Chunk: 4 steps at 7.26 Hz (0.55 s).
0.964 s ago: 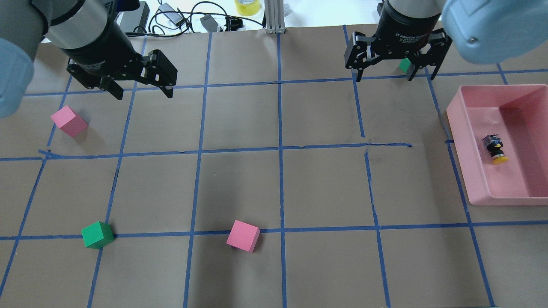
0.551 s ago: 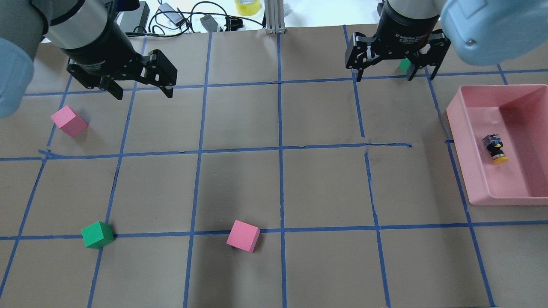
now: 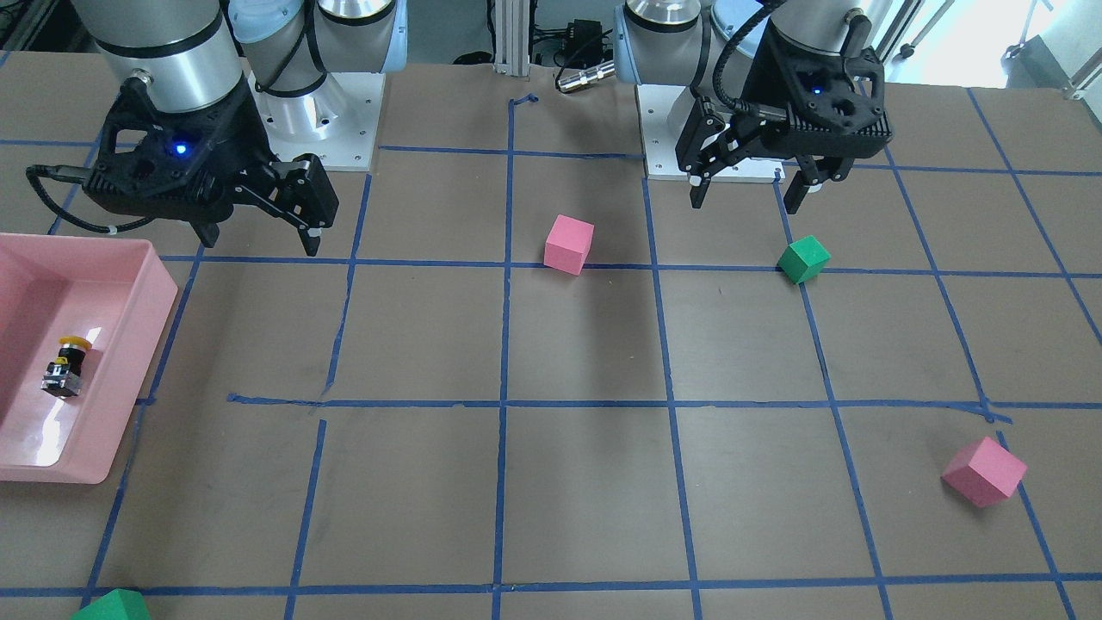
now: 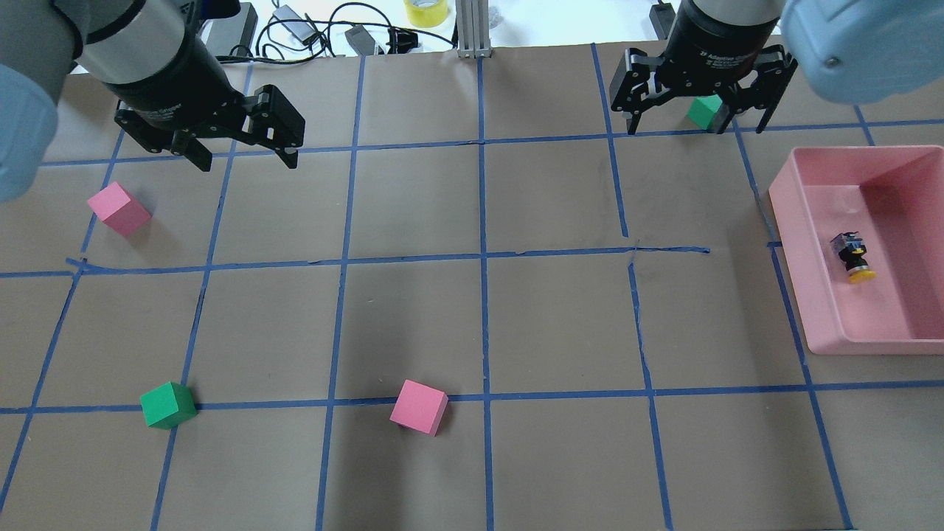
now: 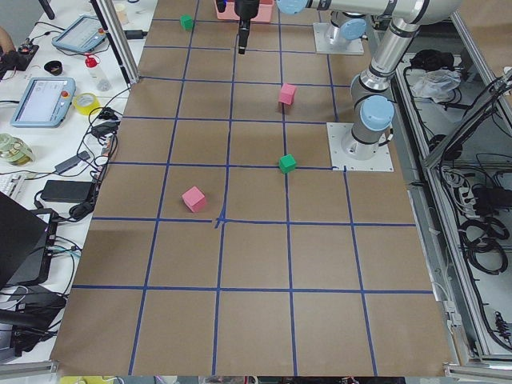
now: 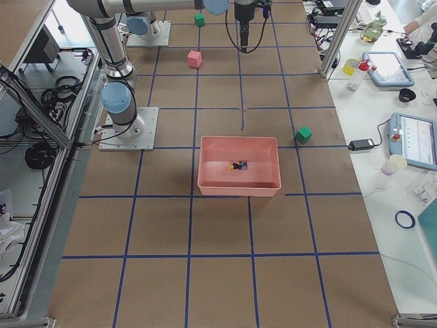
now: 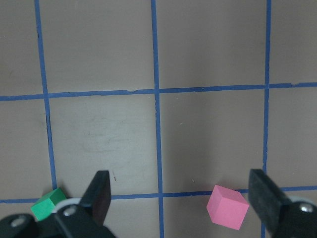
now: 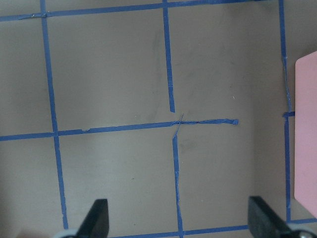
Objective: Align button upright
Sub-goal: 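Move the right gripper over the pink bin toward the push-button switch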
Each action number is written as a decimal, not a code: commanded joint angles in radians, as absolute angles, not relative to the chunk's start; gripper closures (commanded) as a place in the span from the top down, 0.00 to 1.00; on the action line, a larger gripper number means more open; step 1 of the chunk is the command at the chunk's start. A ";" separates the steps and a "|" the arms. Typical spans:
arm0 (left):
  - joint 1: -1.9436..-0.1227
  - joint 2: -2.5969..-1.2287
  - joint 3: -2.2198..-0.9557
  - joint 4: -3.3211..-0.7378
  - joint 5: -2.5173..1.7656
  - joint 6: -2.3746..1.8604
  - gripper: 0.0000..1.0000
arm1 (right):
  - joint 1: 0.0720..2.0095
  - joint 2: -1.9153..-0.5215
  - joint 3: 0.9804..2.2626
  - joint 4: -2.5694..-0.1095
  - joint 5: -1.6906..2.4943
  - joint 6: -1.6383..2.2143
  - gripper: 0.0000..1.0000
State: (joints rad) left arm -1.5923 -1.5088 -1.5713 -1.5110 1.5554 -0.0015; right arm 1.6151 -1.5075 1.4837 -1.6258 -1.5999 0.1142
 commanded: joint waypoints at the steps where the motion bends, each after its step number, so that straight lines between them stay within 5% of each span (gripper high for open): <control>1: -1.592 -1.508 -1.572 -1.511 1.555 -0.002 1.00 | 1.551 -1.502 1.483 -1.638 -1.598 0.030 1.00; 4: -1.592 -1.509 -1.571 -1.511 1.555 -0.002 1.00 | 1.413 -1.461 1.485 -1.689 -1.612 -0.116 1.00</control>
